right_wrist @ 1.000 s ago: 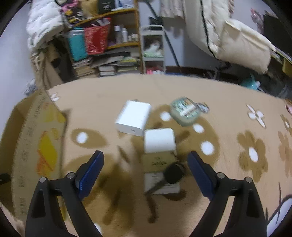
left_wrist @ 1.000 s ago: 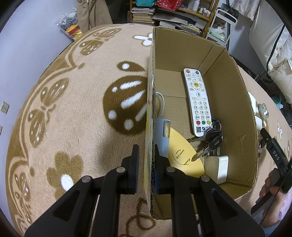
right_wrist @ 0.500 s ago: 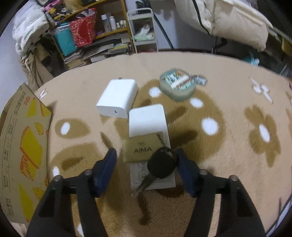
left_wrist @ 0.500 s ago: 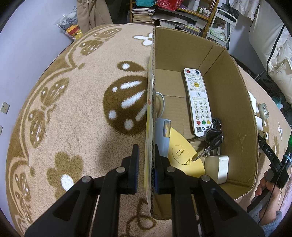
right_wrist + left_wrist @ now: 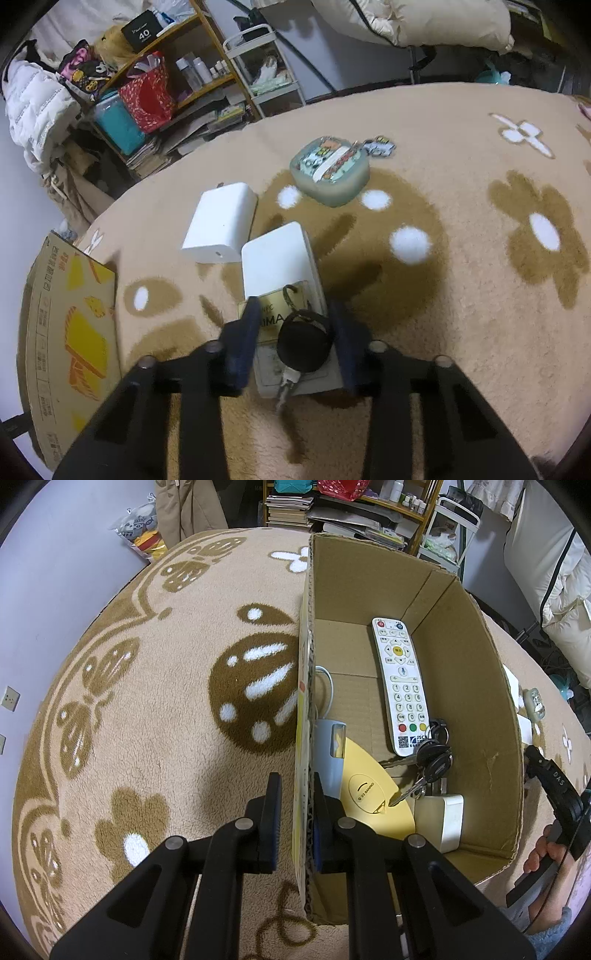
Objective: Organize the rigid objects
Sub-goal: 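Move the right gripper to the car key and grasp its ring, then lift the car key with the right gripper and carry it toward the box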
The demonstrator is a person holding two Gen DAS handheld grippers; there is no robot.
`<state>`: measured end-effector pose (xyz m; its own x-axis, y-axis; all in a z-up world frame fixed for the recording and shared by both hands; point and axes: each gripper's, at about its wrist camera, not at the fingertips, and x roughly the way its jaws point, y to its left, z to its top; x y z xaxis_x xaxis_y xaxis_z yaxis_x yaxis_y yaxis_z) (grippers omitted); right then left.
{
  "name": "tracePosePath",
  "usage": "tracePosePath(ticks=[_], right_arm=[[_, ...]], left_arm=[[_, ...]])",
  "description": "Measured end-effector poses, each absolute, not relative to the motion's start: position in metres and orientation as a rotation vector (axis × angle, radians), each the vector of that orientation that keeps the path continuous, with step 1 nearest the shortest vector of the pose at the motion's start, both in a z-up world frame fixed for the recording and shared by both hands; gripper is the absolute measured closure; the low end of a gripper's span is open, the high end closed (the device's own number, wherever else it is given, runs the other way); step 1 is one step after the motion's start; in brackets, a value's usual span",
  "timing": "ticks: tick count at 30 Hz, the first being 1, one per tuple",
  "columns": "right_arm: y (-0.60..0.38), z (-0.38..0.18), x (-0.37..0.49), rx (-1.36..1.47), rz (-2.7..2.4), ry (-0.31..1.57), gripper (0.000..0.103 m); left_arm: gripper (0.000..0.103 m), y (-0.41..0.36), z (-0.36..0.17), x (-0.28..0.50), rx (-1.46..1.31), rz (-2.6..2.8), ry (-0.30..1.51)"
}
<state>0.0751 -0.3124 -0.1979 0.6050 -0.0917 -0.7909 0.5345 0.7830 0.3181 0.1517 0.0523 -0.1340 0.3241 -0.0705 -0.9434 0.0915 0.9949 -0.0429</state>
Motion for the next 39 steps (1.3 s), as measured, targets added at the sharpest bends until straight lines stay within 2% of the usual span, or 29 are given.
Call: tracePosePath(ticks=[5,6,8,18,39], right_arm=[[-0.312,-0.191,0.072,0.576,-0.39,0.843,0.079],[-0.311,-0.19,0.072,0.57,-0.391,0.837,0.088],[-0.308,-0.187,0.073,0.568,-0.382,0.838,0.094],[-0.303,-0.171,0.067,0.567,-0.342,0.798,0.094],[-0.198,-0.061,0.102,0.493,0.057,0.624,0.094]], left_arm=[[0.09,0.052,-0.134,0.152,0.019,-0.107,1.236],[0.09,0.052,-0.134,0.152,0.019,-0.107,1.236],[0.09,0.052,-0.134,0.152,0.019,-0.107,1.237],[0.09,0.054,-0.135,0.151,0.015,-0.108,1.238],[0.091,0.054,-0.134,0.153,0.019,-0.109,1.242]])
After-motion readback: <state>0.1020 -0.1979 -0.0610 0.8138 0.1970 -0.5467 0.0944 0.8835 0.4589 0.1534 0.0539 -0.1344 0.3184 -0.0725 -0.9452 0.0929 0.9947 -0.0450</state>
